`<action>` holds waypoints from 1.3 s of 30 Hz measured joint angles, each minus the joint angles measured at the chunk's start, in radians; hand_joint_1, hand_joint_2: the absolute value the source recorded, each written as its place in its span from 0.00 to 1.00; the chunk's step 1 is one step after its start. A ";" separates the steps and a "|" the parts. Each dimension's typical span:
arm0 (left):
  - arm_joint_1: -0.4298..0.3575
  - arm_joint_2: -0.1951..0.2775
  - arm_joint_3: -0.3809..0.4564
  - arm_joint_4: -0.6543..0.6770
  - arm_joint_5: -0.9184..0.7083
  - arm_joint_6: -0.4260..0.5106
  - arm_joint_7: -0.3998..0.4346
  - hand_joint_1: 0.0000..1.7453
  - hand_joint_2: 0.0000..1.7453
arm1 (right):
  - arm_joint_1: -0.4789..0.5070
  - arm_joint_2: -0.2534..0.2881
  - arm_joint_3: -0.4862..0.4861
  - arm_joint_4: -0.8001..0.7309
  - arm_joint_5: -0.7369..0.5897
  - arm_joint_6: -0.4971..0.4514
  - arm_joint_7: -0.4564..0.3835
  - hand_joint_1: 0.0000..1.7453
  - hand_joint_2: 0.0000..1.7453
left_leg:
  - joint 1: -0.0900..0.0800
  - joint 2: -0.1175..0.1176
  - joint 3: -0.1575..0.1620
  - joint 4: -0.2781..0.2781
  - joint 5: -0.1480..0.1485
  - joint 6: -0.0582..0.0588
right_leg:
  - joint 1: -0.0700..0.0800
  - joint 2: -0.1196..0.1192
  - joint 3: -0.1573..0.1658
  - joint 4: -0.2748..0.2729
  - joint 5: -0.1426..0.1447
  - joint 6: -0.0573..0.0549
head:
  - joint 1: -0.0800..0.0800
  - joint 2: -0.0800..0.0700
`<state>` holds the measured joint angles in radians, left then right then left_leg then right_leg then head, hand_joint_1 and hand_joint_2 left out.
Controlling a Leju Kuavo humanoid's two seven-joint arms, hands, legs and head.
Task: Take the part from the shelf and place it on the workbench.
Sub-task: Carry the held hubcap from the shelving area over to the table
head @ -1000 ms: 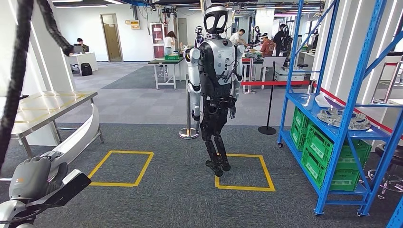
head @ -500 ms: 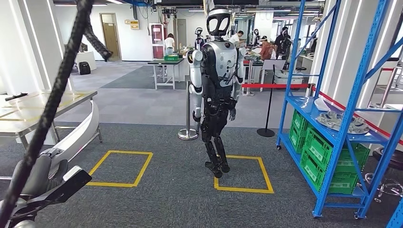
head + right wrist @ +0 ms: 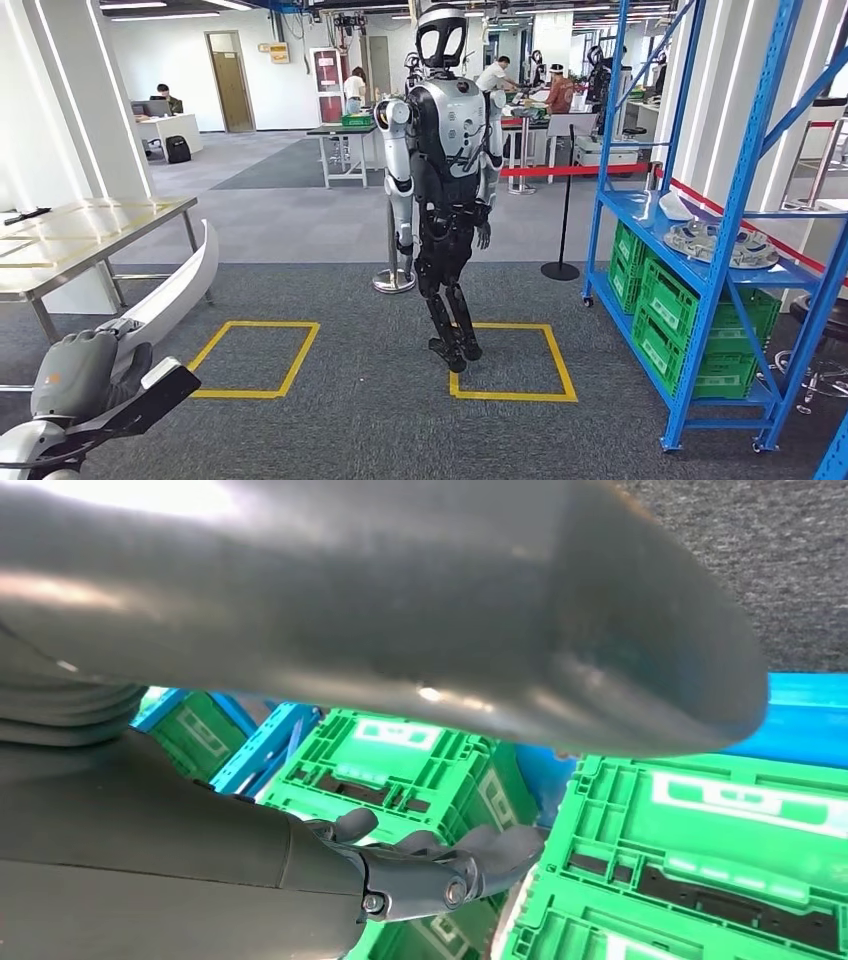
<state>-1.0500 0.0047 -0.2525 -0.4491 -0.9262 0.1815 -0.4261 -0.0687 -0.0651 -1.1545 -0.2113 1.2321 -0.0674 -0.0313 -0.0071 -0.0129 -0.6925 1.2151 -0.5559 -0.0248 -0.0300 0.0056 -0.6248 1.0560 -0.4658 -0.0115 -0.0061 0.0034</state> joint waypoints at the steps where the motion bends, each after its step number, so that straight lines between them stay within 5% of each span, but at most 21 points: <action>1: 0.003 0.000 0.000 0.001 0.001 0.000 -0.001 0.90 1.00 | 0.001 0.000 -0.001 0.000 0.001 0.000 0.000 0.00 0.00 | 0.001 0.004 -0.037 0.067 -0.023 -0.001 | 0.001 -0.002 0.001 0.000 -0.002 -0.002 | 0.000 0.000; 3: 0.009 0.000 0.000 0.004 0.002 0.001 -0.003 0.90 1.00 | 0.001 0.000 -0.003 0.000 0.004 0.000 0.000 0.00 0.00 | 0.000 0.006 -0.071 0.113 -0.016 0.004 | 0.005 -0.006 0.006 0.000 -0.007 -0.005 | 0.000 0.000; 7: 0.007 0.002 0.000 0.004 0.002 0.001 -0.004 0.90 1.00 | 0.000 0.000 -0.004 0.000 0.008 0.001 0.000 0.00 0.00 | -0.015 0.015 0.039 -0.125 0.114 0.039 | 0.012 -0.013 0.026 -0.002 -0.020 -0.003 | 0.000 0.000; 12: 0.003 0.002 0.000 0.002 0.002 0.002 0.003 0.90 1.00 | -0.001 0.005 -0.004 0.001 0.011 0.001 0.001 0.00 0.00 | -0.022 0.011 0.079 -0.199 0.120 0.053 | 0.006 -0.021 0.028 -0.001 -0.030 0.022 | 0.002 0.000; 14: 0.003 0.001 0.000 0.001 0.002 0.002 0.004 0.90 1.00 | -0.002 0.003 -0.004 0.001 0.013 0.000 0.000 0.00 0.00 | -0.016 0.009 0.094 -0.211 0.121 0.059 | 0.007 -0.015 -0.007 0.072 -0.064 0.029 | 0.004 0.000; 16: 0.008 0.001 0.000 0.002 0.003 0.002 0.005 0.90 1.00 | 0.000 0.001 -0.004 0.001 0.016 0.000 0.000 0.00 0.00 | -0.015 0.006 0.099 -0.211 0.116 0.064 | 0.007 -0.011 -0.082 0.205 -0.112 0.036 | 0.007 0.000; 18: 0.017 0.001 0.000 0.003 0.003 0.002 0.004 0.90 1.00 | 0.000 -0.001 -0.004 0.001 0.019 0.000 0.001 0.00 0.00 | -0.015 0.001 0.103 -0.207 0.109 0.064 | 0.005 -0.010 -0.134 0.269 -0.110 0.040 | 0.008 0.000; 21: 0.023 0.001 0.000 0.003 0.004 0.002 0.005 0.90 1.00 | 0.000 -0.007 -0.004 0.001 0.026 0.001 -0.001 0.00 0.00 | -0.011 -0.006 0.108 -0.190 0.088 0.052 | 0.002 -0.009 -0.078 0.110 -0.006 0.045 | 0.008 0.000; 23: 0.023 0.004 0.001 0.003 0.004 0.001 0.005 0.90 1.00 | 0.000 -0.010 -0.004 0.001 0.030 0.004 -0.004 0.00 0.00 | -0.013 -0.010 0.105 -0.174 0.074 0.041 | 0.002 -0.005 -0.035 0.017 0.024 0.040 | 0.008 0.000; 28: 0.026 0.014 0.001 0.000 0.005 0.001 0.003 0.90 1.00 | -0.002 -0.012 -0.004 0.001 0.035 0.011 -0.006 0.00 0.00 | -0.014 -0.008 0.094 -0.148 0.049 0.017 | 0.001 -0.006 -0.019 0.001 0.014 0.008 | 0.005 0.000; 31: 0.029 0.020 0.002 0.000 0.005 0.001 0.002 0.90 1.00 | -0.001 -0.014 -0.004 0.001 0.035 0.014 -0.008 0.00 0.00 | -0.007 0.001 0.004 0.026 -0.025 0.003 | 0.002 -0.006 -0.006 -0.004 0.006 -0.004 | 0.002 0.000; 33: 0.037 0.022 0.002 0.001 0.005 0.001 0.002 0.90 1.00 | -0.001 -0.016 -0.004 0.001 0.034 0.015 -0.008 0.00 0.00 | -0.002 0.002 -0.055 0.113 -0.037 0.000 | 0.003 -0.006 0.000 -0.004 0.000 -0.006 | 0.002 0.000; 35: 0.041 0.024 0.002 0.002 0.005 0.001 0.002 0.90 1.00 | -0.001 -0.016 -0.004 0.001 0.034 0.016 -0.008 0.00 0.00 | 0.000 0.003 -0.038 0.049 0.027 0.004 | 0.004 -0.006 0.009 -0.004 -0.006 -0.004 | 0.001 0.000; 37: 0.039 0.026 0.002 0.002 0.005 0.001 0.001 0.90 1.00 | -0.001 -0.016 -0.004 0.001 0.034 0.017 -0.008 0.00 0.00 | -0.004 0.007 0.026 -0.095 0.099 0.015 | 0.005 -0.006 0.019 -0.004 -0.013 0.002 | 0.000 0.000; 39: 0.037 0.026 0.002 0.002 0.006 0.001 -0.001 0.90 1.00 | -0.001 -0.016 -0.004 0.001 0.034 0.019 -0.010 0.00 0.00 | -0.012 0.010 0.064 -0.174 0.118 0.024 | 0.004 -0.006 0.022 -0.006 -0.017 0.012 | 0.001 0.000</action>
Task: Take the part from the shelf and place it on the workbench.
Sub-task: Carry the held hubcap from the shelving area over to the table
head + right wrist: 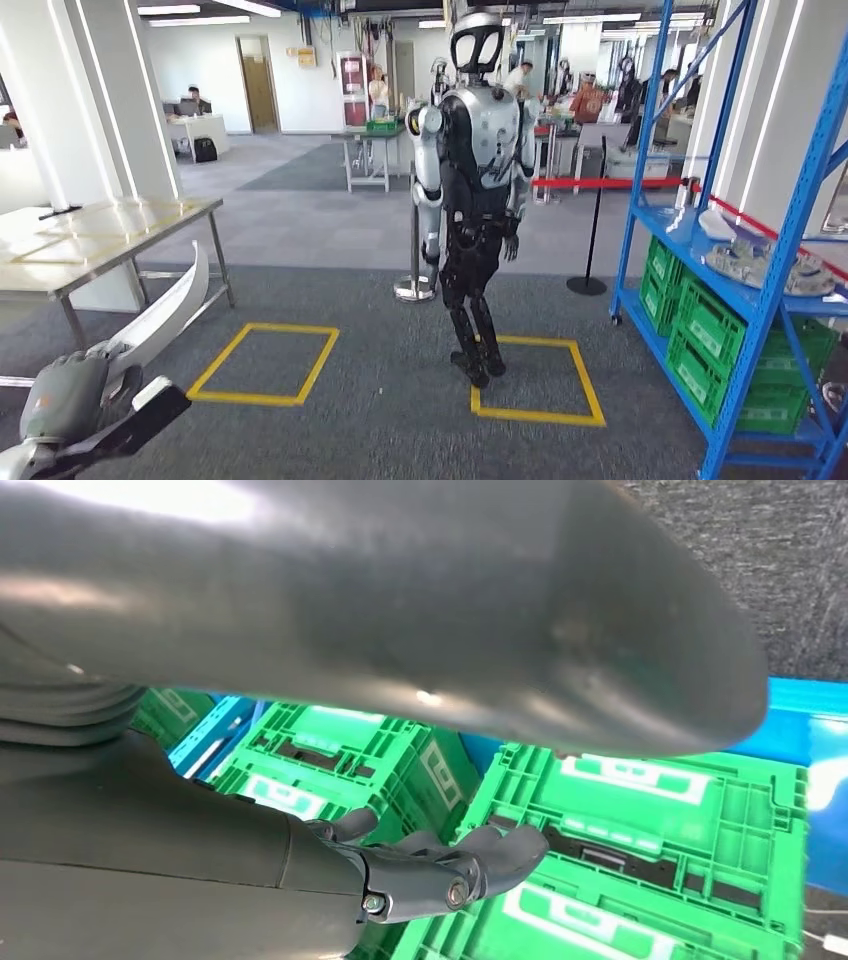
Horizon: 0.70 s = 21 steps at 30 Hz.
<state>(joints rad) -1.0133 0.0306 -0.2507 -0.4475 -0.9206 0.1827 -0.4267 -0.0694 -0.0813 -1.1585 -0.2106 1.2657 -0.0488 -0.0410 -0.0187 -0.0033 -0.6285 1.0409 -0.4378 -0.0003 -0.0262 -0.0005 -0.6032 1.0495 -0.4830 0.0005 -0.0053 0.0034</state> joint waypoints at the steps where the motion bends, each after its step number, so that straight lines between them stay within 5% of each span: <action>1: 0.000 0.000 0.000 0.000 0.000 0.000 -0.001 0.90 1.00 | 0.000 0.001 0.000 0.000 0.000 0.000 -0.001 0.00 0.00 | -0.004 -0.001 0.005 -0.005 -0.005 0.003 | -0.001 -0.001 0.001 -0.002 0.000 0.006 | 0.000 0.000; 5: -0.005 -0.001 0.001 -0.003 0.002 0.000 -0.003 0.90 1.00 | -0.002 0.001 0.000 0.000 0.000 -0.002 -0.006 0.00 0.00 | 0.003 -0.004 0.029 -0.030 -0.004 0.022 | -0.001 -0.002 -0.015 0.046 -0.029 0.024 | 0.004 0.000; 8: -0.007 -0.005 0.001 0.000 0.002 0.000 -0.002 0.90 1.00 | 0.000 -0.001 0.000 0.000 0.000 -0.005 -0.009 0.00 0.00 | 0.005 -0.006 0.040 -0.032 -0.013 0.033 | 0.000 0.000 -0.122 0.231 -0.095 0.029 | 0.008 0.000; 9: -0.005 -0.006 0.001 0.001 0.002 0.000 -0.002 0.90 1.00 | 0.001 -0.001 0.000 0.000 0.000 -0.005 -0.010 0.00 0.00 | 0.005 -0.009 0.042 -0.030 -0.017 0.033 | -0.001 0.000 -0.150 0.267 -0.095 0.031 | 0.008 0.000; 11: -0.002 -0.008 0.001 0.003 0.002 0.000 -0.003 0.90 1.00 | 0.001 -0.002 0.000 0.000 0.000 -0.005 -0.011 0.00 0.00 | 0.006 -0.015 0.047 -0.022 -0.027 0.029 | -0.002 0.000 -0.145 0.218 -0.039 0.032 | 0.008 0.000; 14: -0.003 -0.009 0.001 0.002 0.002 0.000 -0.003 0.90 1.00 | 0.000 -0.003 0.000 0.000 0.000 -0.006 -0.012 0.00 0.00 | 0.007 -0.024 0.049 -0.001 -0.050 0.014 | -0.002 0.009 -0.064 0.035 0.042 0.030 | 0.008 0.000; 19: -0.006 -0.009 0.001 0.003 0.002 0.000 -0.004 0.90 1.00 | -0.001 -0.002 0.000 0.000 0.000 -0.010 -0.013 0.00 0.00 | 0.005 -0.028 0.044 0.012 -0.069 -0.010 | 0.000 0.002 -0.041 0.005 0.032 -0.001 | 0.006 0.000; 21: -0.008 -0.007 0.001 0.003 0.002 0.000 -0.004 0.90 1.00 | -0.001 -0.002 0.000 0.000 0.000 -0.011 -0.013 0.00 0.00 | 0.007 -0.015 0.004 0.093 -0.107 -0.020 | -0.001 -0.003 -0.031 0.001 0.027 -0.012 | 0.004 0.000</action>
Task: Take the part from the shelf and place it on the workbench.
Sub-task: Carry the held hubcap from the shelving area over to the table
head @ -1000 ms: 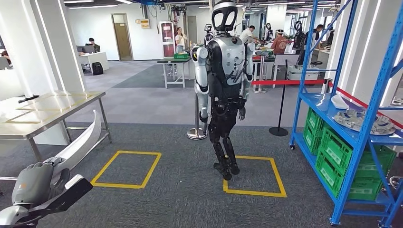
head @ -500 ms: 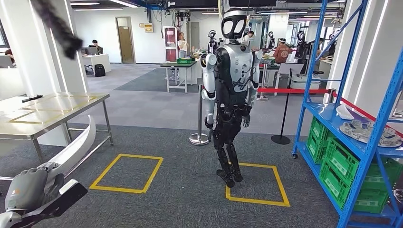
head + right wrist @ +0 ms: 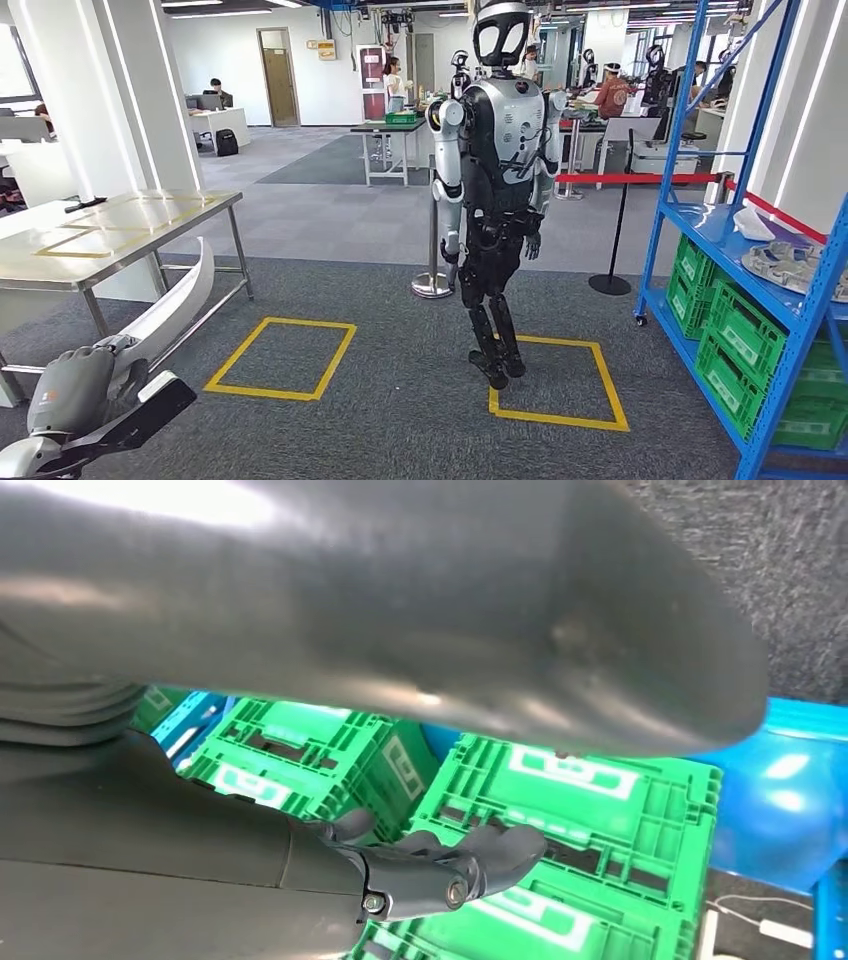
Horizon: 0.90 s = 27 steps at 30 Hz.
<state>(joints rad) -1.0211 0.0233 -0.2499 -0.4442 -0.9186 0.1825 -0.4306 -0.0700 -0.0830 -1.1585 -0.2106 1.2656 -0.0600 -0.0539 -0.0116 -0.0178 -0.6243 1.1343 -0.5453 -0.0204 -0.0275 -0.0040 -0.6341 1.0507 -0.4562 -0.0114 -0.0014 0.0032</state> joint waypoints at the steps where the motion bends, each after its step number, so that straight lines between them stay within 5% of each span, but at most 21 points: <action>1: -0.001 0.000 0.000 0.001 0.000 0.000 0.000 0.90 1.00 | 0.001 0.000 0.000 0.000 0.000 -0.001 0.000 0.00 0.00 | 0.001 0.005 -0.037 0.067 -0.026 -0.004 | 0.000 -0.003 0.004 -0.001 -0.003 -0.004 | -0.001 0.000; 3: 0.002 0.001 0.000 0.006 0.000 0.000 0.000 0.90 1.00 | 0.001 0.000 0.000 0.000 0.000 -0.003 0.000 0.00 0.00 | 0.004 0.007 -0.108 0.180 -0.053 -0.006 | 0.001 -0.009 0.012 0.000 -0.011 -0.006 | -0.002 0.000; 4: 0.004 0.001 0.000 0.008 0.000 0.000 0.000 0.90 1.00 | 0.001 0.000 0.000 0.000 0.000 -0.005 0.000 0.00 0.00 | 0.005 0.008 -0.123 0.191 -0.040 -0.005 | 0.001 -0.012 0.016 0.000 -0.015 -0.006 | -0.002 0.000; 8: 0.001 0.001 0.000 0.010 0.000 0.000 -0.001 0.90 1.00 | 0.002 0.001 0.000 0.000 0.000 -0.007 0.000 0.00 0.00 | -0.005 0.044 -0.037 -0.034 0.101 0.016 | 0.005 -0.027 0.042 -0.001 -0.034 0.001 | -0.004 0.000; 10: -0.004 -0.001 0.000 0.010 0.000 0.000 -0.001 0.90 1.00 | 0.002 0.002 0.000 0.000 0.000 -0.007 0.000 0.00 0.00 | -0.015 0.059 -0.010 -0.093 0.110 0.027 | 0.007 -0.038 0.047 -0.003 -0.040 0.011 | -0.003 0.000; 13: -0.008 -0.004 0.000 0.009 0.000 0.000 -0.001 0.90 1.00 | 0.000 0.004 0.000 0.000 0.000 -0.006 0.000 0.00 0.00 | -0.013 0.037 0.003 -0.110 0.107 0.040 | 0.006 -0.048 0.051 0.000 -0.051 0.027 | -0.001 0.000; 15: -0.013 -0.007 0.000 0.007 0.000 0.000 -0.001 0.90 1.00 | 0.000 0.004 0.000 0.000 0.000 -0.006 0.001 0.00 0.00 | -0.007 0.024 0.016 -0.120 0.107 0.052 | 0.005 -0.026 0.021 0.068 -0.083 0.034 | 0.001 0.000; 18: -0.012 -0.013 0.000 0.010 0.000 0.000 0.000 0.90 1.00 | 0.005 0.002 0.000 0.000 0.001 -0.006 0.002 0.00 0.00 | -0.006 0.000 0.024 -0.119 0.099 0.061 | 0.004 -0.002 -0.089 0.251 -0.139 0.040 | 0.003 0.000; 20: -0.008 -0.015 0.000 0.011 0.000 0.000 0.000 0.90 1.00 | 0.006 0.002 0.000 0.000 0.002 -0.006 0.000 0.00 0.00 | -0.005 -0.019 0.029 -0.113 0.091 0.059 | 0.002 0.001 -0.114 0.253 -0.103 0.043 | 0.004 0.000; 23: -0.007 -0.015 0.000 0.011 0.000 -0.001 0.000 0.90 1.00 | 0.007 0.001 0.000 0.000 0.003 -0.006 0.000 0.00 0.00 | -0.002 -0.046 0.032 -0.094 0.070 0.044 | -0.006 0.031 -0.047 0.071 0.001 0.048 | 0.004 0.000; 25: -0.008 -0.016 0.000 0.010 0.000 -0.001 0.001 0.90 1.00 | 0.008 0.002 0.000 0.000 0.003 -0.006 0.000 0.00 0.00 | -0.002 -0.062 0.026 -0.086 0.061 0.032 | -0.009 0.053 -0.022 0.015 0.008 0.044 | 0.004 0.000; 27: -0.006 -0.014 0.000 0.010 0.000 -0.001 0.001 0.90 1.00 | 0.006 0.003 -0.001 0.000 0.003 -0.006 0.001 0.00 0.00 | -0.001 -0.077 0.023 -0.090 0.061 0.020 | -0.008 0.042 -0.015 0.011 0.002 0.031 | 0.004 0.000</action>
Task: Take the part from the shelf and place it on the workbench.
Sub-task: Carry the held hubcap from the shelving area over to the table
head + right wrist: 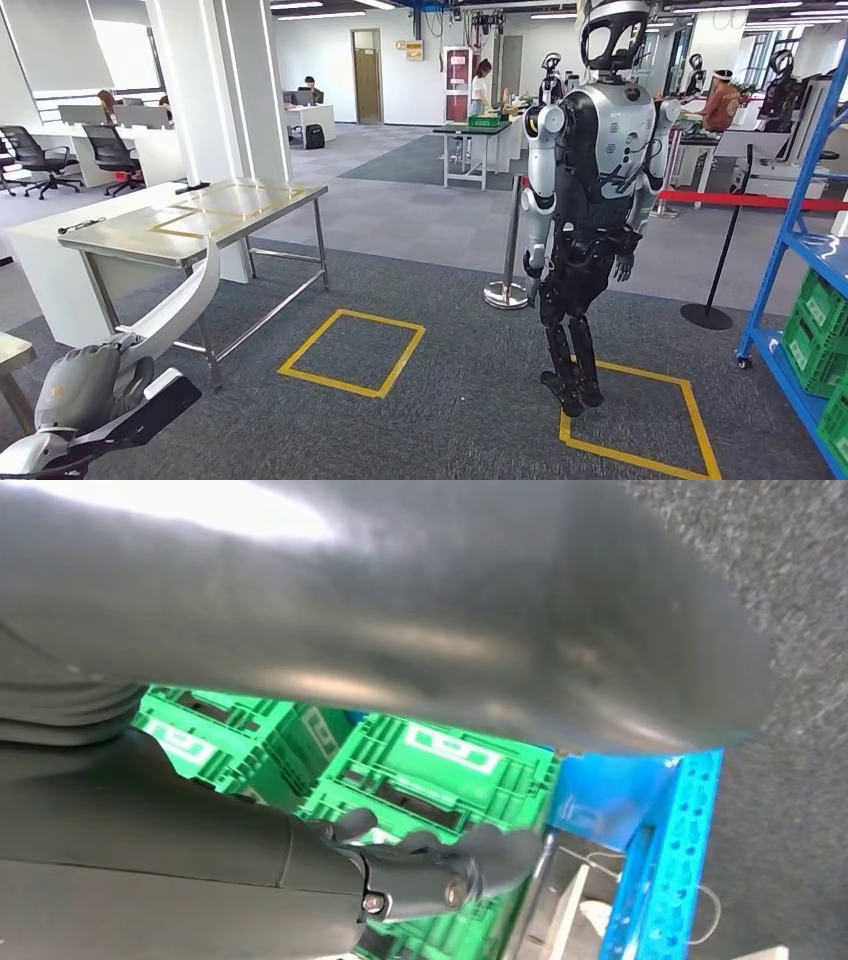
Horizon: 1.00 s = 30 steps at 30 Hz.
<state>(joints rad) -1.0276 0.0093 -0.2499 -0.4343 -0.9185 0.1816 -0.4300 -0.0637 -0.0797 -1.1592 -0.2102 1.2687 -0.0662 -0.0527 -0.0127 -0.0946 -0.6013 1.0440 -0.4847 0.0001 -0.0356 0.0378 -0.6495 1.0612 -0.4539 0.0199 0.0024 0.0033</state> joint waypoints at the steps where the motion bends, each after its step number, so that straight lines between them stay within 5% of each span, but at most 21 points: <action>1: 0.001 0.002 0.000 0.000 0.000 0.000 0.000 0.90 1.00 | -0.002 0.000 0.000 0.000 0.000 0.000 0.000 0.00 0.00 | 0.000 0.007 -0.001 0.003 -0.002 -0.006 | 0.000 -0.008 0.006 -0.004 -0.001 -0.007 | 0.000 0.000; 4: 0.001 0.005 0.000 0.000 0.000 0.000 0.001 0.90 1.00 | -0.004 -0.001 0.000 0.000 0.002 0.000 0.000 0.00 0.00 | 0.000 0.067 -0.050 0.108 -0.051 -0.022 | 0.000 -0.029 0.027 -0.015 -0.008 -0.025 | -0.004 0.000; 7: 0.010 0.006 0.000 0.001 0.000 0.001 0.002 0.90 1.00 | -0.002 -0.001 0.000 0.000 0.006 0.003 0.000 0.00 0.00 | 0.005 0.086 -0.152 0.271 -0.092 -0.028 | 0.002 -0.055 0.043 -0.016 -0.022 -0.030 | -0.005 0.000; 9: 0.016 0.008 0.000 0.001 0.000 0.001 0.003 0.90 1.00 | -0.001 -0.001 0.000 0.000 0.007 0.005 0.000 0.00 0.00 | 0.006 0.091 -0.143 0.221 -0.033 -0.024 | 0.003 -0.072 0.057 -0.016 -0.032 -0.028 | -0.005 0.000; 11: 0.015 0.011 0.000 0.000 0.001 0.001 0.002 0.90 1.00 | -0.002 -0.001 0.000 0.000 0.008 0.006 0.000 0.00 0.00 | -0.001 0.122 -0.080 0.078 0.042 -0.013 | 0.006 -0.088 0.075 -0.017 -0.045 -0.023 | -0.005 0.000; 14: 0.010 0.011 0.000 -0.002 0.002 0.001 0.002 0.90 1.00 | -0.003 0.000 0.000 0.000 0.009 0.008 -0.001 0.00 0.00 | -0.016 0.147 -0.036 -0.010 0.057 0.003 | 0.011 -0.113 0.089 -0.021 -0.058 -0.008 | -0.004 0.000; 16: 0.009 0.013 0.000 -0.005 0.003 0.001 0.002 0.90 1.00 | -0.006 0.000 0.000 0.000 0.009 0.009 -0.001 0.00 0.00 | -0.014 0.126 -0.028 -0.020 0.057 0.014 | 0.009 -0.124 0.099 -0.024 -0.065 0.004 | -0.002 0.000; 18: 0.004 0.013 0.000 -0.008 0.004 0.001 0.002 0.90 1.00 | -0.009 0.000 0.000 0.000 0.009 0.009 -0.001 0.00 0.00 | -0.007 0.107 -0.015 -0.032 0.057 0.026 | 0.007 -0.094 0.083 0.021 -0.091 0.012 | 0.000 0.000; 21: 0.002 0.007 0.000 -0.007 0.004 0.001 0.004 0.90 1.00 | -0.004 -0.003 -0.001 0.000 0.009 0.009 0.001 0.00 0.00 | -0.003 0.076 -0.007 -0.034 0.053 0.037 | 0.008 -0.045 -0.029 0.208 -0.156 0.016 | 0.004 0.000; 23: 0.008 0.004 0.000 -0.005 0.004 0.001 0.004 0.90 1.00 | -0.002 -0.003 -0.001 0.000 0.009 0.009 0.001 0.00 0.00 | -0.003 0.050 -0.004 -0.030 0.046 0.036 | 0.008 -0.041 -0.079 0.254 -0.140 0.018 | 0.005 0.000; 25: 0.011 0.004 0.000 -0.005 0.003 0.000 0.004 0.90 1.00 | -0.002 -0.004 -0.001 0.000 0.009 0.009 0.001 0.00 0.00 | -0.001 0.025 0.002 -0.021 0.036 0.030 | 0.006 -0.030 -0.052 0.151 -0.056 0.018 | 0.005 0.000; 27: 0.010 0.004 0.000 -0.005 0.003 0.000 0.005 0.90 1.00 | -0.002 -0.005 -0.001 0.000 0.009 0.009 0.001 0.00 0.00 | 0.000 0.003 0.002 -0.010 0.025 0.019 | 0.003 0.006 -0.003 0.030 -0.003 0.016 | 0.005 0.000; 30: 0.010 0.005 0.000 -0.005 0.003 0.000 0.005 0.90 1.00 | -0.003 -0.004 -0.001 0.000 0.009 0.009 0.002 0.00 0.00 | 0.003 -0.029 -0.006 -0.008 0.022 0.000 | 0.004 0.013 0.019 -0.011 -0.004 0.003 | 0.007 0.000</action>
<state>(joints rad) -1.0177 0.0148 -0.2495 -0.4391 -0.9154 0.1818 -0.4248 -0.0663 -0.0842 -1.1599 -0.2102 1.2777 -0.0571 -0.0506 -0.0100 -0.1239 -0.6070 1.0357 -0.4626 -0.0002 -0.0320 0.0510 -0.6305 1.0497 -0.4580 0.0230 0.0090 0.0032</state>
